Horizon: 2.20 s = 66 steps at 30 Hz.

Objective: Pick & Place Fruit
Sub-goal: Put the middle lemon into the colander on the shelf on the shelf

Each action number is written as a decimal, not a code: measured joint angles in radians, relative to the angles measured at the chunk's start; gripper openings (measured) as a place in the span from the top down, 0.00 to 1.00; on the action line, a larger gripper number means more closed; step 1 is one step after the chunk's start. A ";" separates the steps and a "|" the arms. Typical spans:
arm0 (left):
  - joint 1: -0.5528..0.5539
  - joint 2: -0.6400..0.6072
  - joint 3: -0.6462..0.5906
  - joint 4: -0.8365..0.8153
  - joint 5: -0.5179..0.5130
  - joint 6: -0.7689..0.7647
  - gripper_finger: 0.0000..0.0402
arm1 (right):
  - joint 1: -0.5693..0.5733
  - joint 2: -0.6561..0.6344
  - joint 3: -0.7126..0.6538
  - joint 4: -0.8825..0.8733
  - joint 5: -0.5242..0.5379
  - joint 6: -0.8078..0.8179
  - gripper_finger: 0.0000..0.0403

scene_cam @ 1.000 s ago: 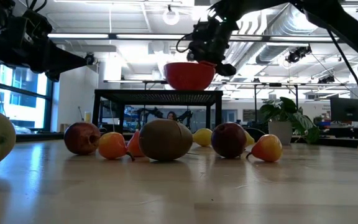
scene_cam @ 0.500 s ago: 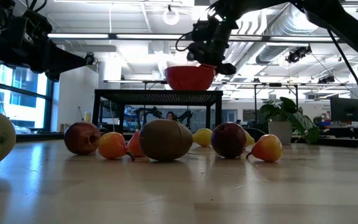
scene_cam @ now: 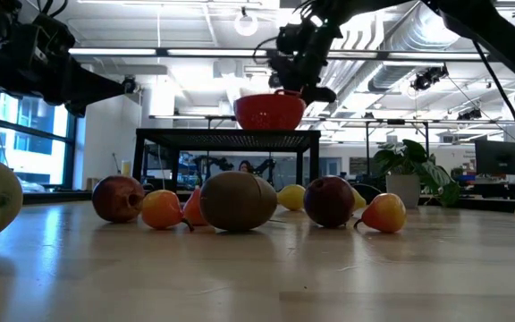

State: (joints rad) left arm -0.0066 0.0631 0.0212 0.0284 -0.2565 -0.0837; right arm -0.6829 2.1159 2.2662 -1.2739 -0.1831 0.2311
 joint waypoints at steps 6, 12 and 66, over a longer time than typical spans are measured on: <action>0.000 0.000 0.000 0.000 0.000 0.000 1.00 | -0.008 -0.088 0.002 0.052 -0.001 0.000 0.64; 0.000 0.000 0.000 0.000 0.000 0.000 1.00 | -0.012 -0.179 0.002 0.051 -0.006 -0.057 0.64; 0.000 0.000 0.000 0.000 0.000 0.004 1.00 | 0.369 -0.995 -1.307 0.822 0.269 0.108 1.00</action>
State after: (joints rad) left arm -0.0064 0.0631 0.0212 0.0280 -0.2565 -0.0799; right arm -0.3143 1.1207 0.9594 -0.4522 0.0862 0.3394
